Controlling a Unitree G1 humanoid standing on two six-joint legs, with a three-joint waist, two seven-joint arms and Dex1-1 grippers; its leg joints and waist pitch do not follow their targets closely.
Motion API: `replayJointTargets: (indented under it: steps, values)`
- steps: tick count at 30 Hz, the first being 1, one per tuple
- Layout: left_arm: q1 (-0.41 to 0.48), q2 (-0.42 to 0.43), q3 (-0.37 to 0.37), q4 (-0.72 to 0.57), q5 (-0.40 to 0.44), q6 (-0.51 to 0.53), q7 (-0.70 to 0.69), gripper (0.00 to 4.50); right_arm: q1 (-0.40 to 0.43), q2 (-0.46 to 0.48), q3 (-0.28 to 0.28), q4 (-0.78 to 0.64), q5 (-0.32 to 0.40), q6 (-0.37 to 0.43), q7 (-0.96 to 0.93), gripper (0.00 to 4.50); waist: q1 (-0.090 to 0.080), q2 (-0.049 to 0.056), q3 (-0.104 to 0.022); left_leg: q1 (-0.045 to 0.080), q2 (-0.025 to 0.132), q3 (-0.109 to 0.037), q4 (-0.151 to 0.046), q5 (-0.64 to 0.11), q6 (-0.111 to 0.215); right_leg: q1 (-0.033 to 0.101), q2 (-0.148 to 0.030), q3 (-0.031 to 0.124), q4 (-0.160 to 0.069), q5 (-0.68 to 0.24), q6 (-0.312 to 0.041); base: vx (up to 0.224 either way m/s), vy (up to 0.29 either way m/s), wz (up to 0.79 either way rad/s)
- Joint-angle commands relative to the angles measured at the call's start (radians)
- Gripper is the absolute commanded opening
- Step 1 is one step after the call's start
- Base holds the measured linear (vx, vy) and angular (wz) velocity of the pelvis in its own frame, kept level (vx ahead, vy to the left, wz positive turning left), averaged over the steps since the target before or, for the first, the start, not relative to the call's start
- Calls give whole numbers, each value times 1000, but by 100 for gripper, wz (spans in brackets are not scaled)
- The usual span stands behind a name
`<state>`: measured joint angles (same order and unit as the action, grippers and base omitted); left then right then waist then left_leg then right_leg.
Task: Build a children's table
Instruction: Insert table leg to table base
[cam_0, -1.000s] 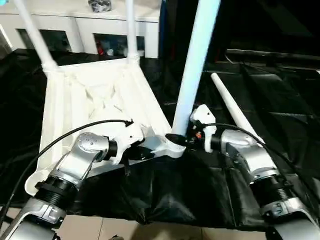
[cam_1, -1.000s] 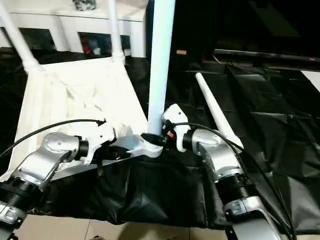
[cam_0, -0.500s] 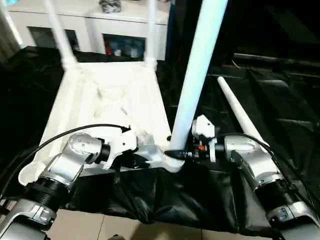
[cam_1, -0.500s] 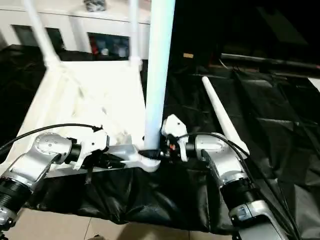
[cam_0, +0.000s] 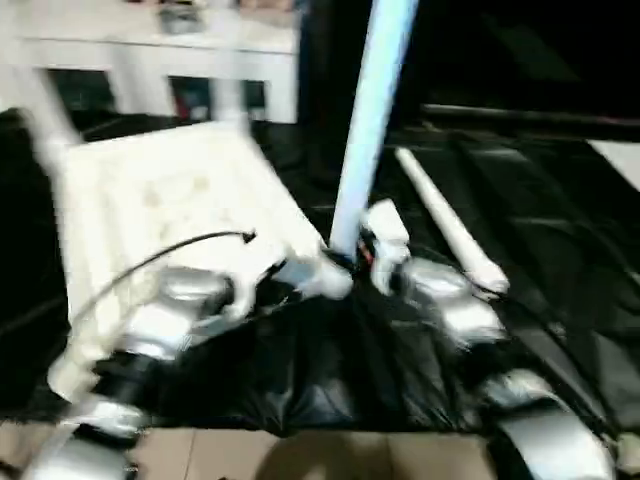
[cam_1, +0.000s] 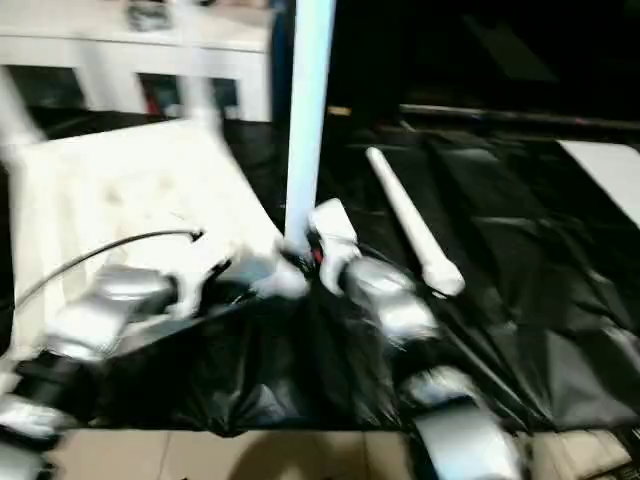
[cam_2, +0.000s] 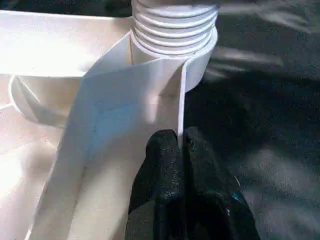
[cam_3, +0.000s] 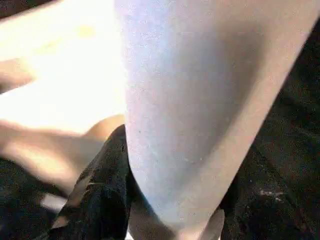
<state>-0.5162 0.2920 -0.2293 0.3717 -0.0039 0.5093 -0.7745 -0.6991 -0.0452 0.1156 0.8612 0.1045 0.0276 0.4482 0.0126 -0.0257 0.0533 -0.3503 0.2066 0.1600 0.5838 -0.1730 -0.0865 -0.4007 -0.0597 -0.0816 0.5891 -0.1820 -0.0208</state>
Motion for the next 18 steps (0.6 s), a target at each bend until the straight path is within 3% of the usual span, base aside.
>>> replayJointTargets:
  steps: [1,4,5,6,10,12,15,18]
  values:
    - [-16,-50,40,-83,-9,33,83,0,13,12,-2,112,-39,36,-100,193,-2,22,-53,6,19,-20,-78,-446,-29,41,-74,30,-94,-499,-114,0,0,0]
    - [-14,-94,25,-72,25,30,156,0,-9,44,-4,158,-43,21,-138,193,-4,21,-54,9,14,-12,-72,-434,-7,36,-75,32,-96,-447,-139,0,0,0]
    - [-14,-100,20,-61,34,21,171,0,-13,52,-4,165,-44,20,-143,193,-3,6,-54,7,13,-9,-71,-417,3,36,-76,33,-99,-456,-134,0,0,0]
    - [-15,-104,16,-50,43,13,184,0,-16,59,-5,171,-45,19,-147,193,3,14,-55,8,14,-8,-70,-397,8,35,-78,36,-96,-450,-136,0,0,0]
    - [-20,-102,3,-36,64,17,218,0,-27,78,-6,204,-58,0,-149,193,4,13,-56,5,17,-6,-74,-373,11,38,-75,38,-89,-399,-146,0,0,0]
    - [-19,-101,2,-46,59,18,215,0,-29,83,-4,214,-54,-11,-137,193,5,21,-54,7,16,-6,-74,-385,9,36,-76,37,-91,-415,-146,0,0,0]
    - [-17,-91,-10,-48,63,-22,188,0,-28,88,-20,211,-29,-10,-92,193,4,17,-55,6,15,-6,-74,-392,12,38,-76,36,-94,-434,-135,0,0,0]
    - [0,-65,-43,-60,59,-105,115,0,-32,87,-43,199,-11,-19,-54,265,4,19,-56,6,16,-8,-76,-390,16,38,-78,36,-96,-439,-133,0,0,0]
